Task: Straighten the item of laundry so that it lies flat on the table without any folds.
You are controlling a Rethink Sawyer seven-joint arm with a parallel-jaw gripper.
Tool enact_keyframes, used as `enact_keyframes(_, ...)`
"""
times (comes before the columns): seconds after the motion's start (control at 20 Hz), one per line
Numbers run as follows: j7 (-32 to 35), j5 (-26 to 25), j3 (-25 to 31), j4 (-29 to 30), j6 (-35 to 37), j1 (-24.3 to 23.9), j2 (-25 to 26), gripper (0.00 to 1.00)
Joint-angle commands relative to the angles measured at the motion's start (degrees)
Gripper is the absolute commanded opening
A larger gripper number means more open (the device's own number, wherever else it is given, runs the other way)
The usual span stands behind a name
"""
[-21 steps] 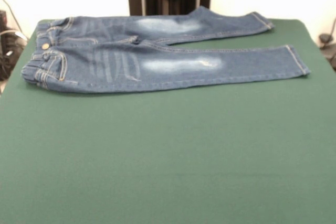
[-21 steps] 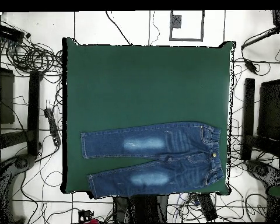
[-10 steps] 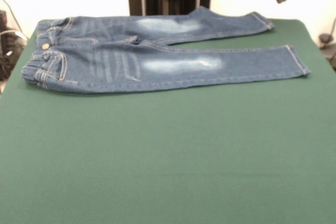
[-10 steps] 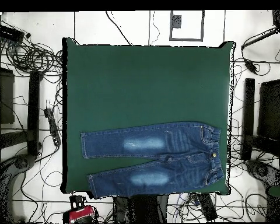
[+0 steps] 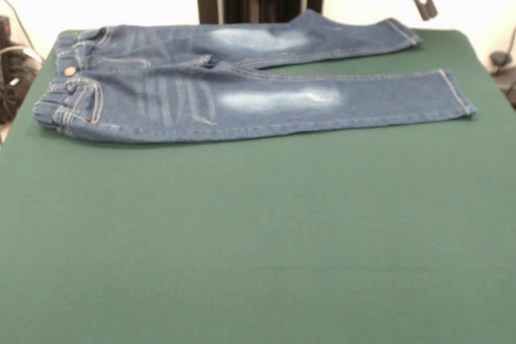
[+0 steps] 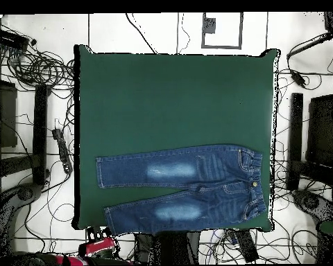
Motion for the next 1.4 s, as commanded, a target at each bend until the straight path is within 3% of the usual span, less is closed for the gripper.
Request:
enact_keyframes(0.05, 9.0, -4.6, 1.0, 10.7, 19.2, -1.4, 17.0, 0.00)
enact_keyframes(0.55, 9.4, -8.9, -0.1, 11.0, 18.6, -3.6, 18.2, 0.00)
enact_keyframes(1.4, 9.9, -10.5, 0.8, 12.0, 19.1, -6.0, 17.9, 0.00)
